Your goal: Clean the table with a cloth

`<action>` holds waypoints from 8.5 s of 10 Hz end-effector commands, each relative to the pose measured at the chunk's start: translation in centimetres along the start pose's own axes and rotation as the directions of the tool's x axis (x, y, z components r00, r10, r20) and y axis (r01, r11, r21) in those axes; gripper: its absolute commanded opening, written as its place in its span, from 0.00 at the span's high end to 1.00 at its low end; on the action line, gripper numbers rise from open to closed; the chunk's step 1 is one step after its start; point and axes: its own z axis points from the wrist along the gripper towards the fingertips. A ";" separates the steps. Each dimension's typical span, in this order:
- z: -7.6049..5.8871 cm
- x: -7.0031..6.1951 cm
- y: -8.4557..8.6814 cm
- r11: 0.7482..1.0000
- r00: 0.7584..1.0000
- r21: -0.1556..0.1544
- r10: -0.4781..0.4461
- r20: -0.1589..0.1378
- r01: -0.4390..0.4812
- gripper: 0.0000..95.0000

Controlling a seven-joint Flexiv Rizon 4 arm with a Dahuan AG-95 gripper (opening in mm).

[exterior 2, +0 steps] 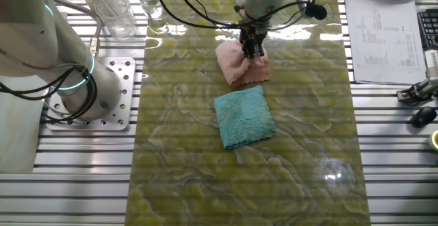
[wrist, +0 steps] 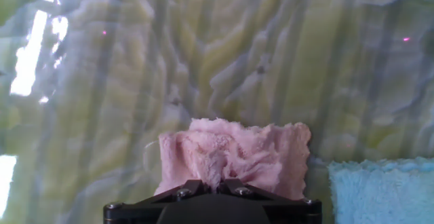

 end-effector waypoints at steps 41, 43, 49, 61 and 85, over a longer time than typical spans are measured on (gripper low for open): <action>-0.1 -2.4 2.4 1.000 0.999 0.003 -0.021 0.046 0.021 1.00; -0.1 -2.5 1.2 0.999 0.998 0.011 -0.041 0.038 0.041 1.00; -0.6 -2.3 -2.2 0.992 0.993 0.047 -0.120 0.008 0.119 1.00; -0.8 -6.7 -1.9 0.997 0.997 0.011 -0.074 0.035 0.074 1.00; 0.2 0.1 1.3 0.999 0.997 -0.025 0.021 -0.077 -0.023 1.00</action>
